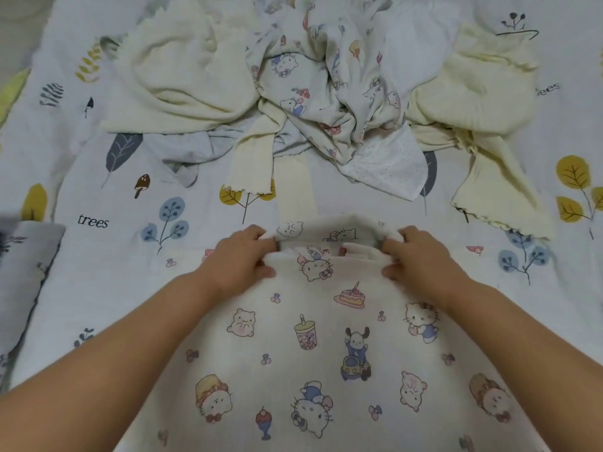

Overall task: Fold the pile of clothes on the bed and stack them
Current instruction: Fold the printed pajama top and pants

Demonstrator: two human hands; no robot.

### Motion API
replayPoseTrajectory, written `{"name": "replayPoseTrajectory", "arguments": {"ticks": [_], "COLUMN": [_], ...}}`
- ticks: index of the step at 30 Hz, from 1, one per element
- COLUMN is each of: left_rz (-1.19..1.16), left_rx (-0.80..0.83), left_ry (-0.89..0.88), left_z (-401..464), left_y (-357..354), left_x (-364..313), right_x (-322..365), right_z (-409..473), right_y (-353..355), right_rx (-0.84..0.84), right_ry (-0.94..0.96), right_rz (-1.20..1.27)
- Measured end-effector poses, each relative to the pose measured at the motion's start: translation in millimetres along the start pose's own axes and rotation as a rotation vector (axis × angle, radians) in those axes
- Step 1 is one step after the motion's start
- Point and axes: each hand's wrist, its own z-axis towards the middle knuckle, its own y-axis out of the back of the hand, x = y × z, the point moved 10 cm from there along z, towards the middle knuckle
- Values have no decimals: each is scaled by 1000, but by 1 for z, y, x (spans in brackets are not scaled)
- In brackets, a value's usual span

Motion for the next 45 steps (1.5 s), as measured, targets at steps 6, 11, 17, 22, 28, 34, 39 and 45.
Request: {"name": "replayPoseTrajectory", "arguments": {"ticks": [6, 11, 17, 22, 28, 34, 39, 45], "left_rz": [-562, -647, -22, 200, 336, 13, 67, 199], "left_rx": [-40, 15, -255, -474, -165, -353, -274, -153], "left_ry": [70, 95, 263, -59, -8, 95, -102, -41], "left_z": [10, 28, 30, -1, 13, -34, -85, -73], "left_y": [18, 15, 32, 2, -57, -42, -102, -121], "left_x": [23, 26, 35, -33, 11, -31, -84, -74], "right_x": [-16, -27, -30, 46, 13, 9, 47, 29], "right_z": [11, 20, 25, 1, 21, -37, -110, -103], "right_y": [24, 15, 28, 13, -55, -6, -64, -93], "right_rx": [-74, 14, -216, -489, -87, -347, -218, -31], "right_ry": [-3, -130, -345, -85, -27, -138, 30, 60], "right_rz": [691, 983, 159, 25, -147, 101, 97, -36]}}
